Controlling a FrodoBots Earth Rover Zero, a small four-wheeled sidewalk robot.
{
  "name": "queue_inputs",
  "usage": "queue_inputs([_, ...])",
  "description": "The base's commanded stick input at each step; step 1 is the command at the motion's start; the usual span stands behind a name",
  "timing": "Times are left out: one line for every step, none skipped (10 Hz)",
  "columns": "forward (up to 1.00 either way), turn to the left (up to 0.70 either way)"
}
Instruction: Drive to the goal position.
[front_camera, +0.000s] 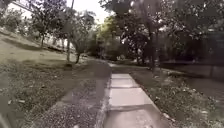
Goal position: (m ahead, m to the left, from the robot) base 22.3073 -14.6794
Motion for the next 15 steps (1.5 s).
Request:
queue_inputs([1.00, 0.00])
queue_inputs([1.00, 0.00])
queue_inputs([1.00, 0.00])
queue_inputs([1.00, 0.00])
queue_inputs([1.00, 0.00])
queue_inputs([1.00, 0.00])
queue_inputs([1.00, 0.00])
queue_inputs([1.00, 0.00])
queue_inputs([1.00, 0.00])
queue_inputs([1.00, 0.00])
queue_inputs([1.00, 0.00])
queue_inputs([1.00, 0.00])
queue_inputs([1.00, 0.00])
queue_inputs([1.00, 0.00])
queue_inputs([1.00, 0.00])
